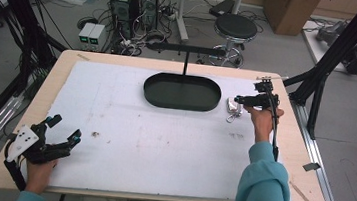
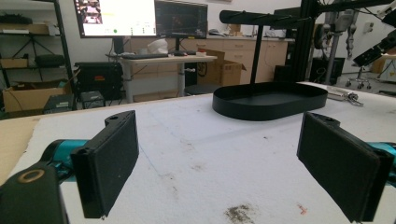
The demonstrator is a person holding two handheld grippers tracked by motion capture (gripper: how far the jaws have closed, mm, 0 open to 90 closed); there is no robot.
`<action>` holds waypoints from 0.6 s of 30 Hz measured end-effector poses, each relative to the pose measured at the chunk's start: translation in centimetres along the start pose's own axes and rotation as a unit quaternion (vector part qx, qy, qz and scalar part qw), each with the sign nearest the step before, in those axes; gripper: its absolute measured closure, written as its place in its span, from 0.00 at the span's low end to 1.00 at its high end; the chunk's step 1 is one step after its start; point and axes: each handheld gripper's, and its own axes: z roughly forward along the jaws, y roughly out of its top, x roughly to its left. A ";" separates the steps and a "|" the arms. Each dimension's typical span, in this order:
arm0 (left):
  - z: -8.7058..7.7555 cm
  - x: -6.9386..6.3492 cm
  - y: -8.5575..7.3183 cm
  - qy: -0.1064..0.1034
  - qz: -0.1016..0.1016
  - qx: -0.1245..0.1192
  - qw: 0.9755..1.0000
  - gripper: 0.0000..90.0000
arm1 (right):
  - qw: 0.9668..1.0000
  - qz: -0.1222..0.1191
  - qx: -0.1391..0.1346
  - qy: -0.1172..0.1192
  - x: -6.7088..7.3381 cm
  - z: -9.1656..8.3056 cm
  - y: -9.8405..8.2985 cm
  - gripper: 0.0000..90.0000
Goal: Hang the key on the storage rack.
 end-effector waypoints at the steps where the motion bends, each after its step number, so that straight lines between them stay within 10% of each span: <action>1: 0.0 0.0 0.0 0.000 0.000 0.000 1.000 0.15 | 1.000 0.000 0.003 0.004 -0.1 0.1 0.0 0.16; 18: 0.0 0.0 0.0 0.000 0.002 0.000 1.000 0.15 | 0.996 0.036 0.084 -0.018 -0.8 3.0 0.2 0.31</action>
